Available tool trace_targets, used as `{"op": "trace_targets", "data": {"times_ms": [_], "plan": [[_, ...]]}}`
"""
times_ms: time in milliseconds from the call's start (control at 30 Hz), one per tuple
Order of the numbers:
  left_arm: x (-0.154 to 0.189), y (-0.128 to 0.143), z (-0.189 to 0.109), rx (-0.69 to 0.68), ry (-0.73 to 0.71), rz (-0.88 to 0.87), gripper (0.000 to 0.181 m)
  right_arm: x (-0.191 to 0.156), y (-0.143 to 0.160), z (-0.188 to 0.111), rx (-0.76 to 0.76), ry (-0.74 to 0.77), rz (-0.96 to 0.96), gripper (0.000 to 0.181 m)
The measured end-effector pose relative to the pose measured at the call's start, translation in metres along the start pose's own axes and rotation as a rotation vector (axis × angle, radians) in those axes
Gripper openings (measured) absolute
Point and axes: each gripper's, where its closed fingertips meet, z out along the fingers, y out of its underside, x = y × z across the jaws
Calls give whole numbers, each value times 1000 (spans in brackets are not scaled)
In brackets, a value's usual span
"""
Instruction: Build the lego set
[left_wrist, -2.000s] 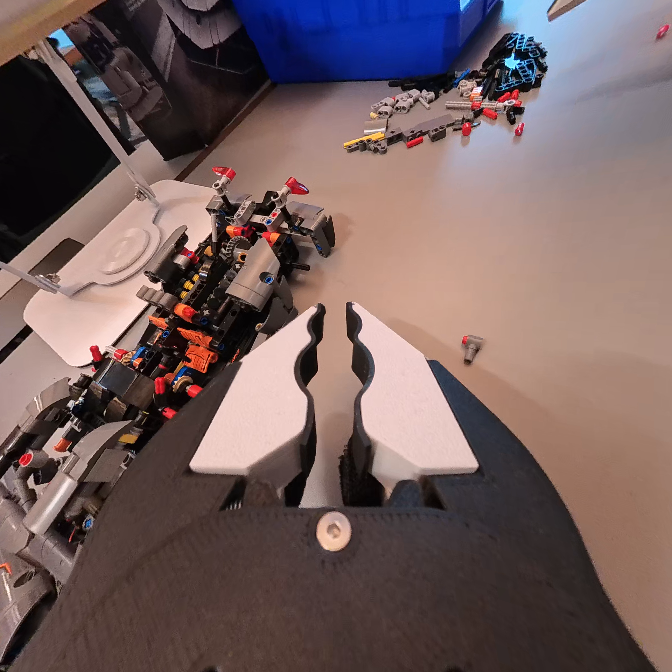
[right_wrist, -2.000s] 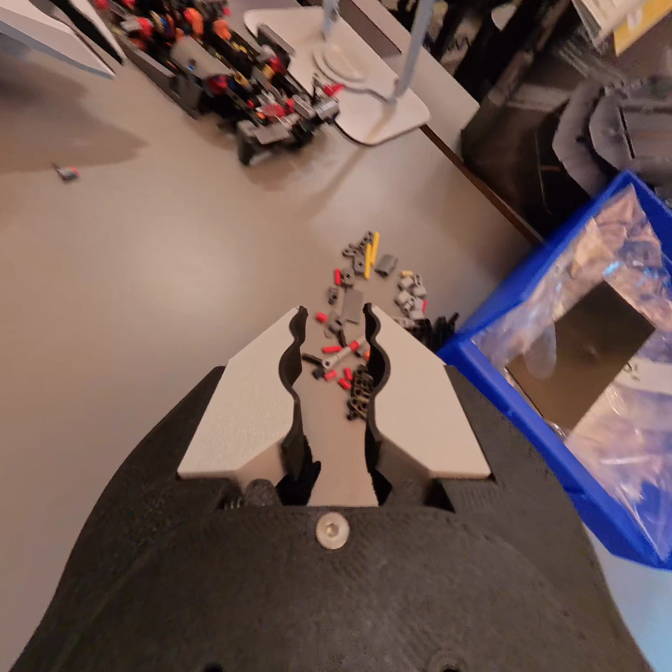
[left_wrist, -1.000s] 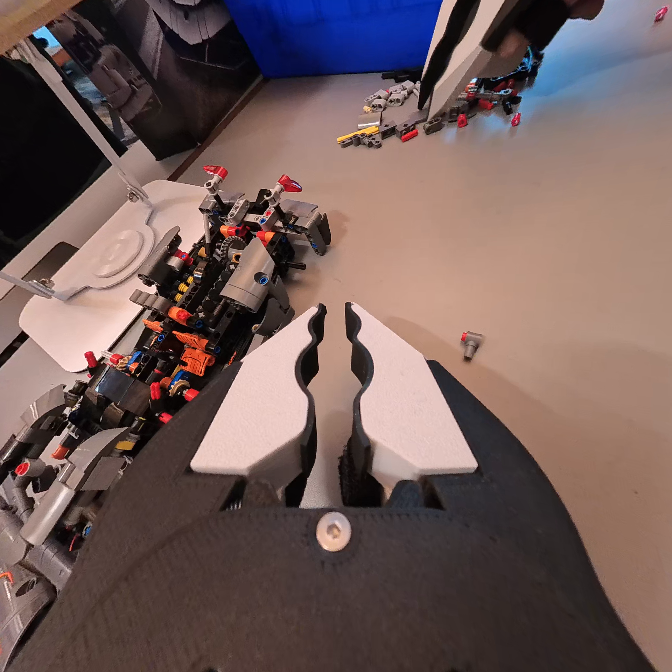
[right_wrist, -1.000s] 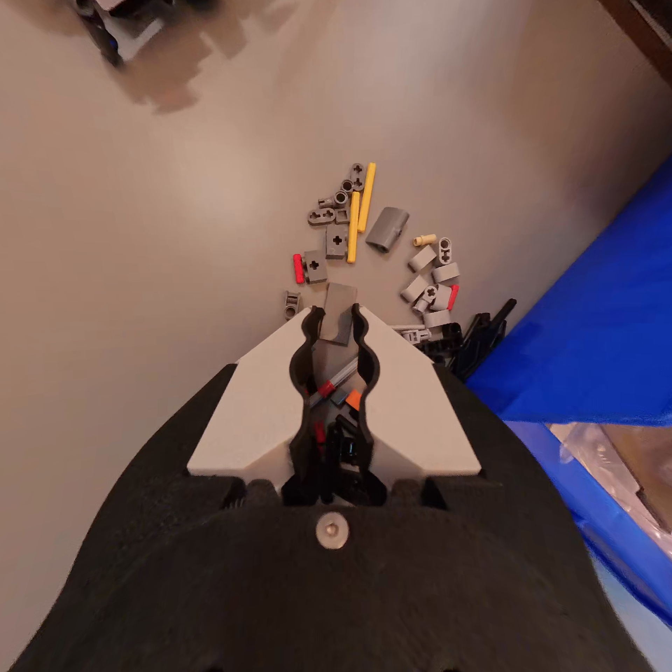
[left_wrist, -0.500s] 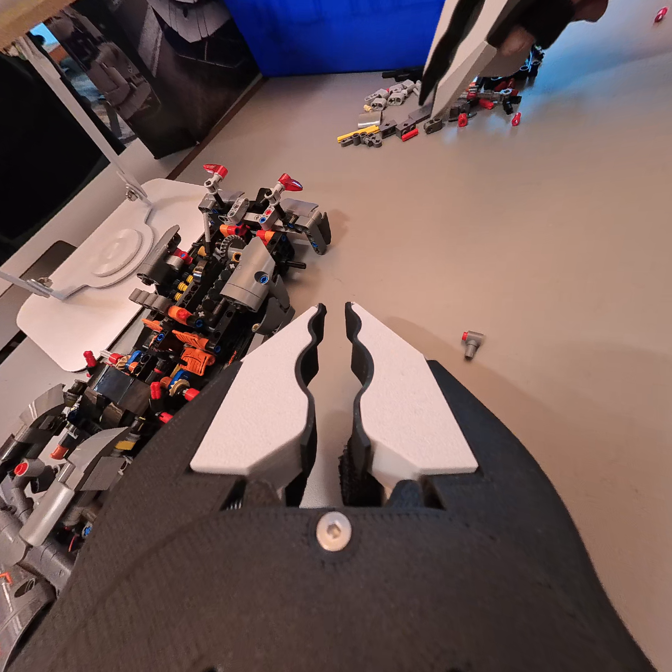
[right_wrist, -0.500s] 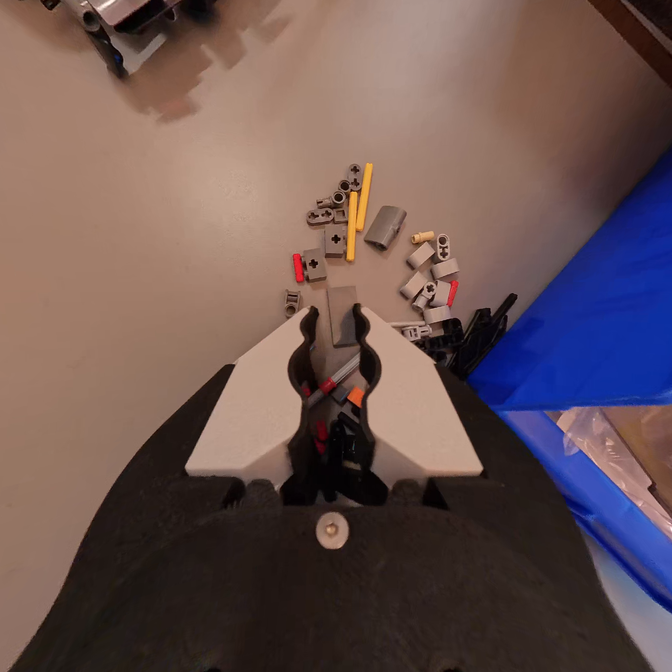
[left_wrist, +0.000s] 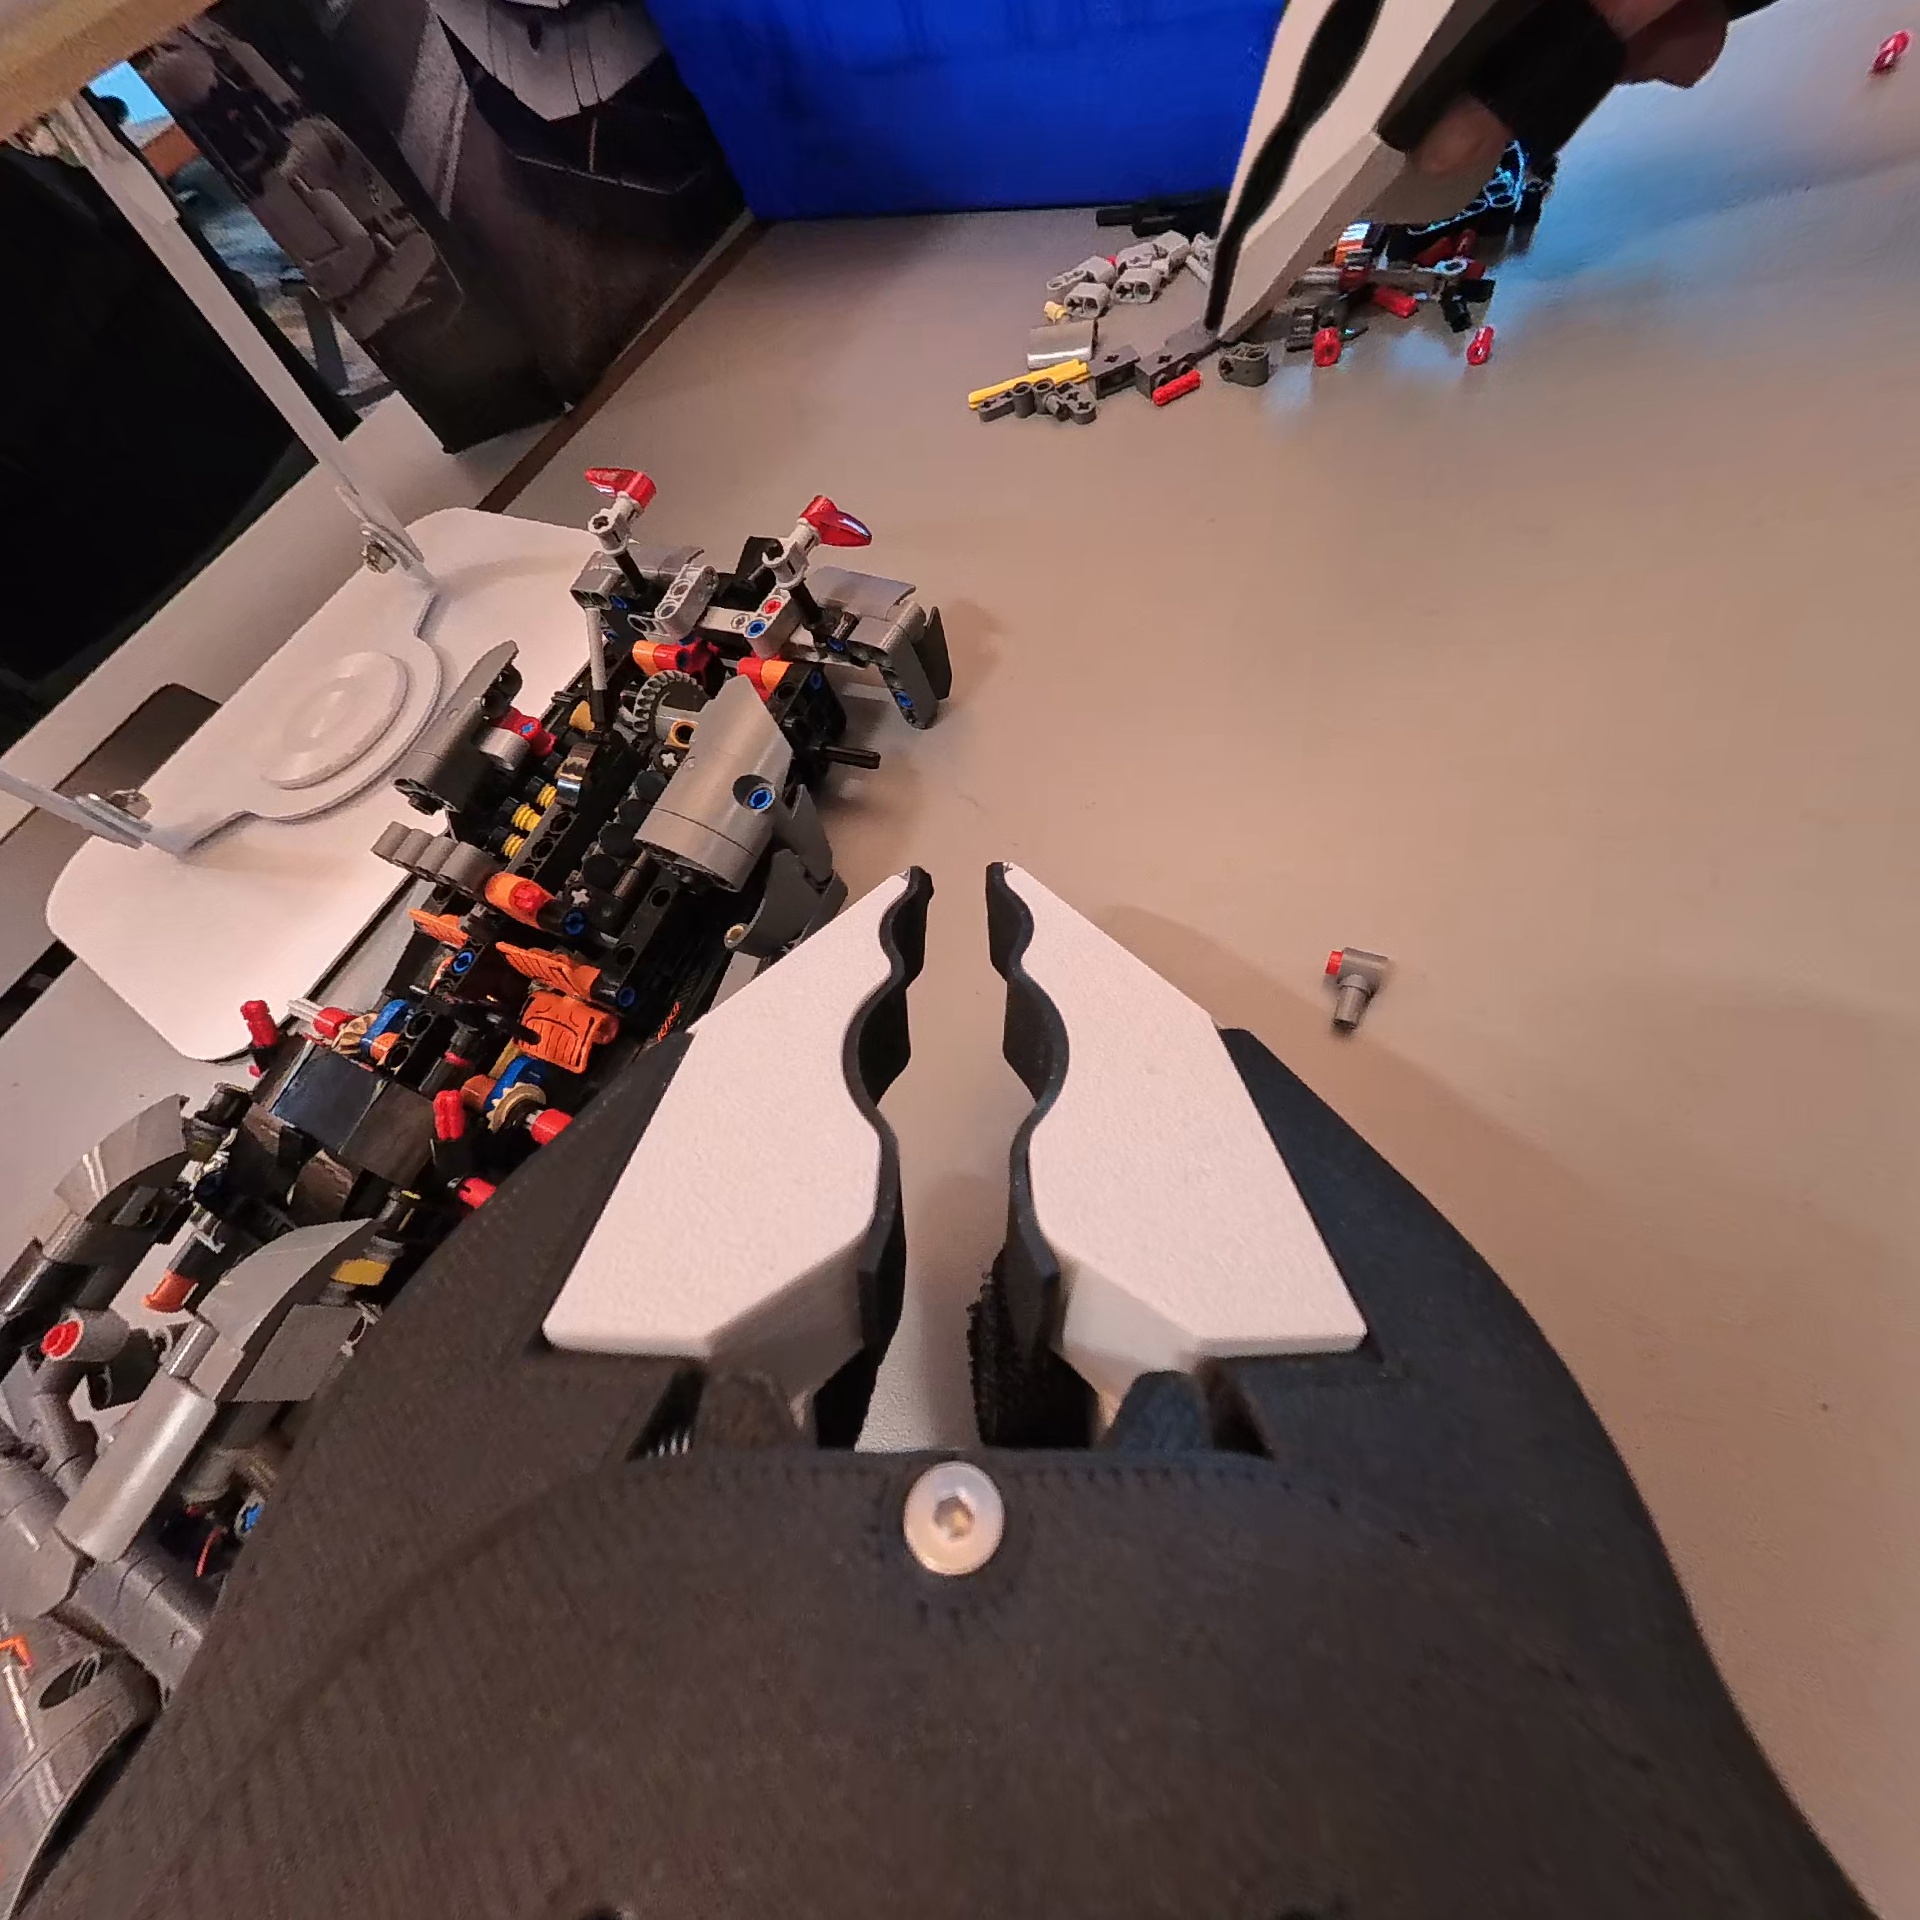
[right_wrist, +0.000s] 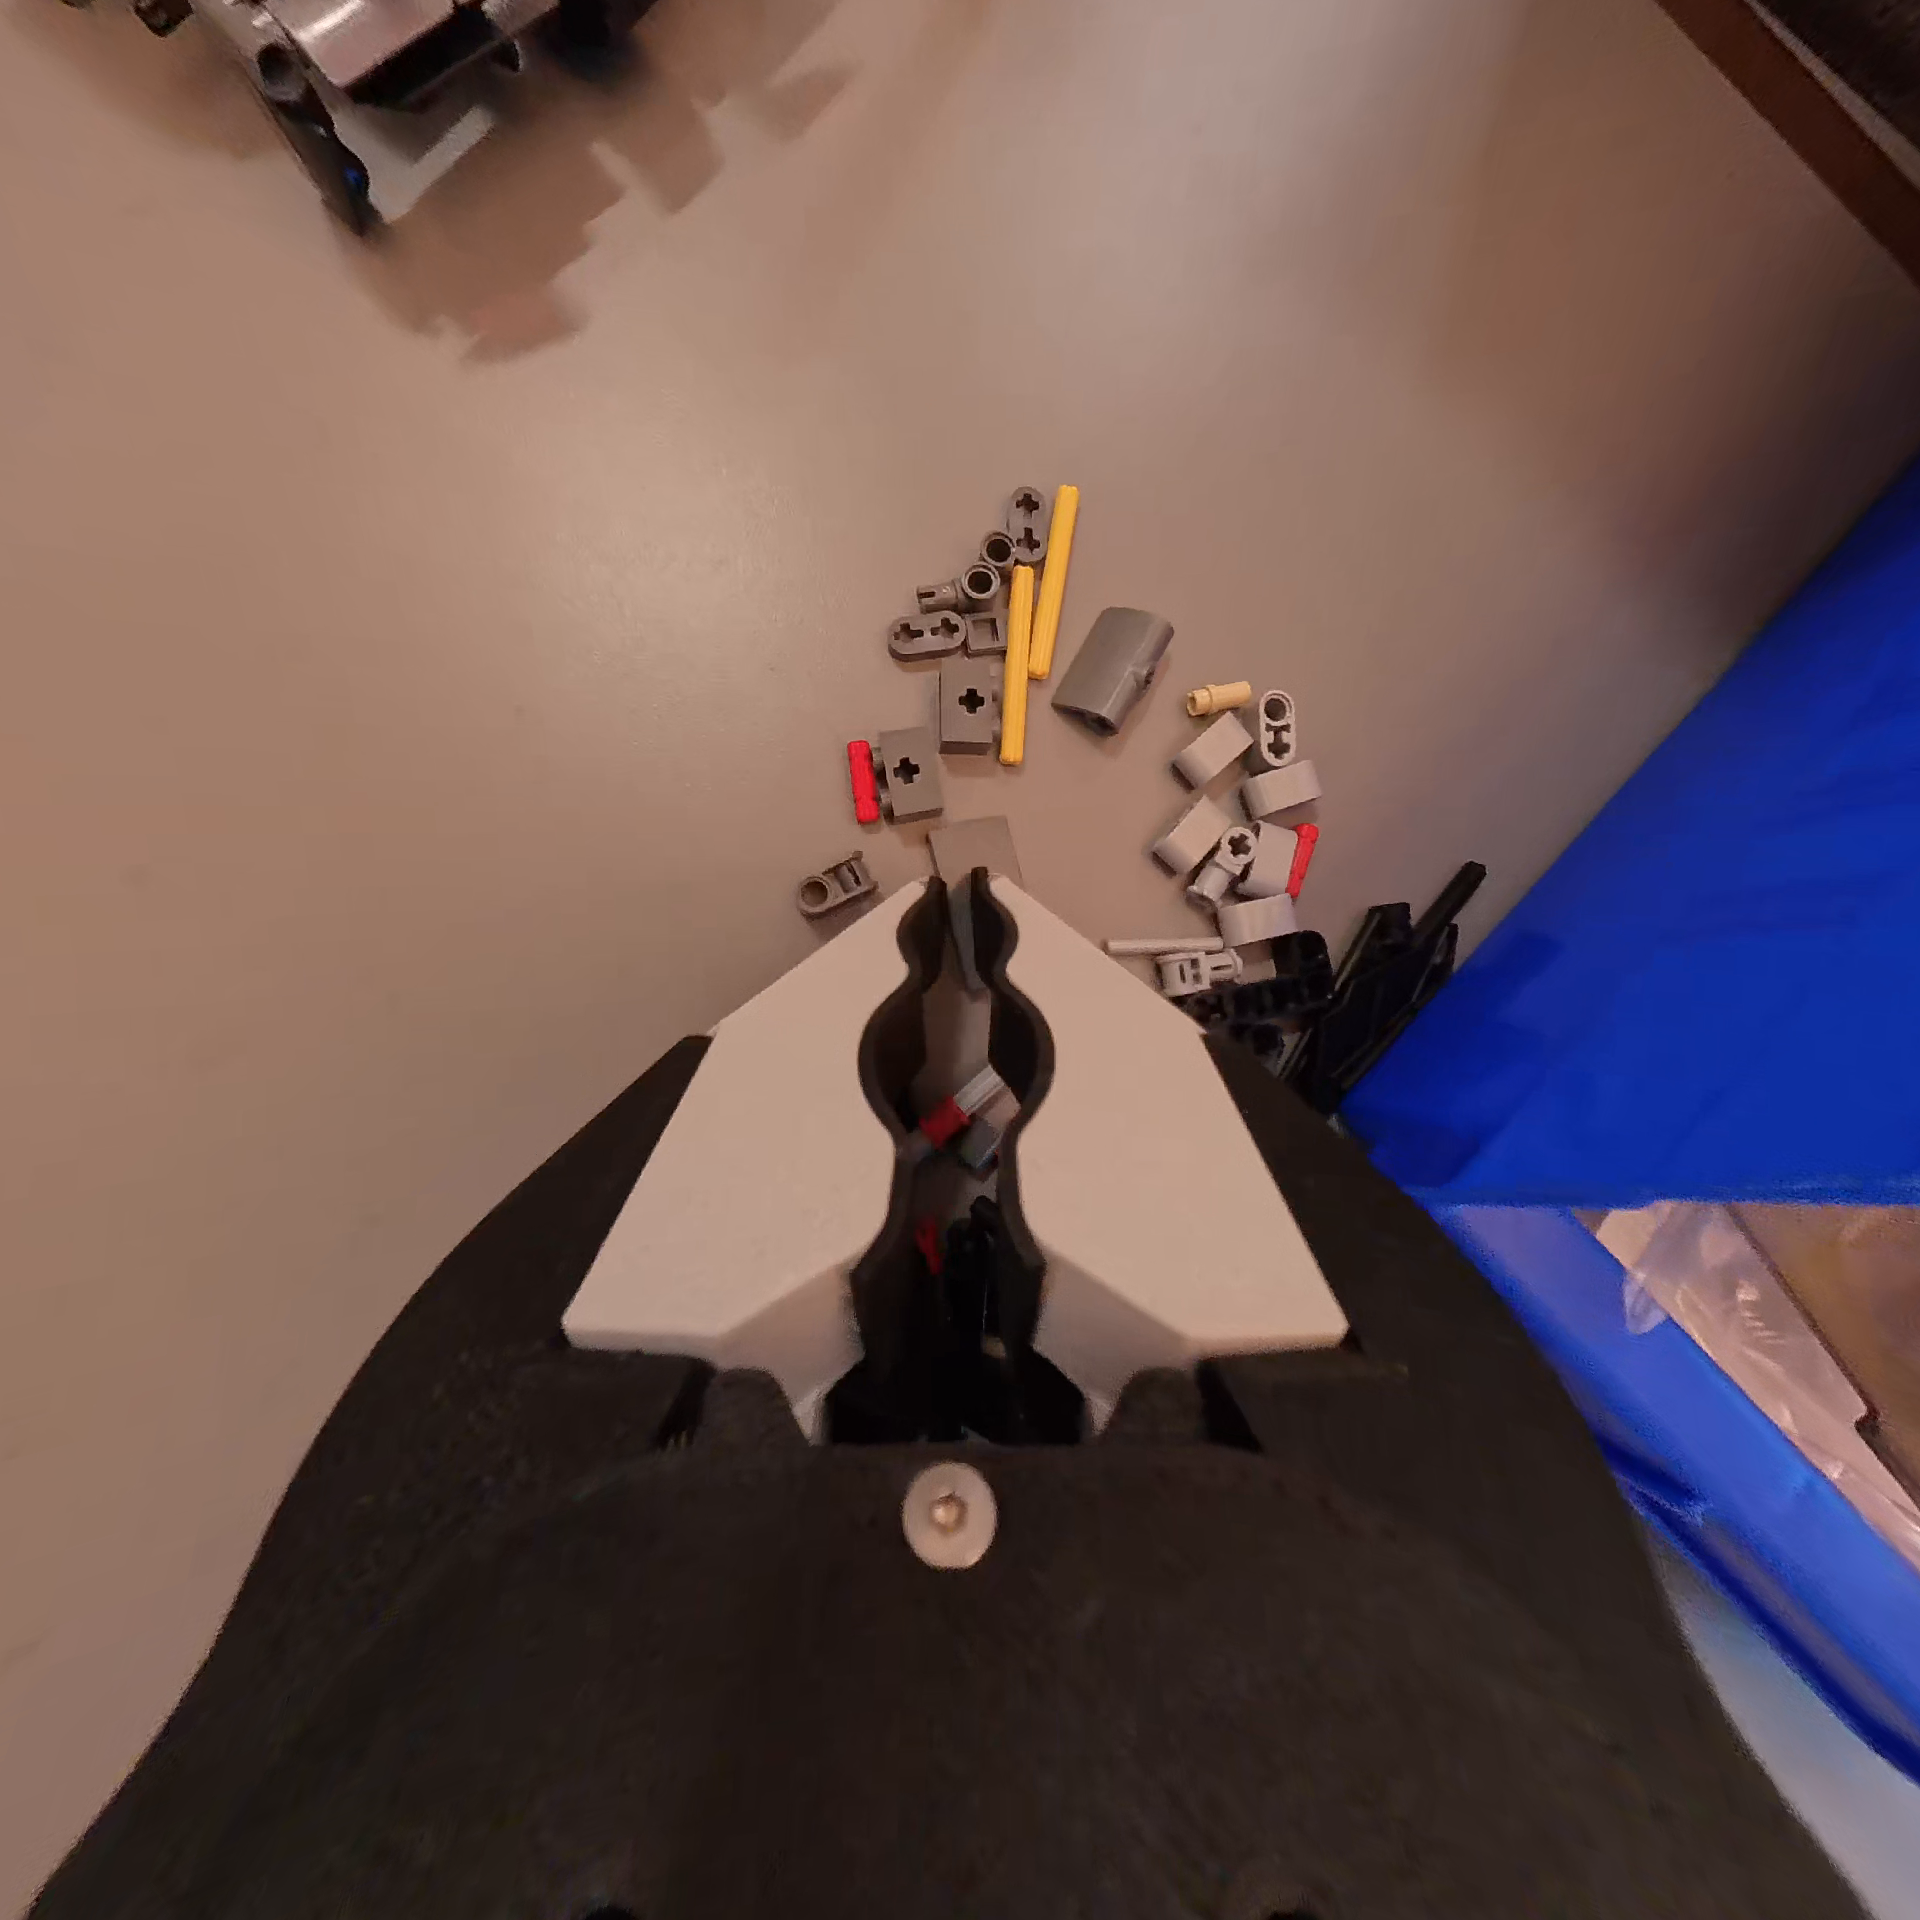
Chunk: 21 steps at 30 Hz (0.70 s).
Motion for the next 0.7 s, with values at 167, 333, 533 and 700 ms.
{"op": "trace_targets", "data": {"times_ms": [167, 333, 533, 700], "plan": [[0, 0, 0, -1, 0, -1, 10, -3, 2, -2, 14, -33, 16, 0], [-1, 0, 0, 3, 0, -5, 10, -15, 6, -8, -3, -117, 24, 0], [-1, 0, 0, -1, -1, -5, 10, -15, 0, -14, 30, -83, 2, 11], [-3, 0, -1, 3, -5, -10, 10, -17, 2, -4, -18, -53, -52, 4]]}}
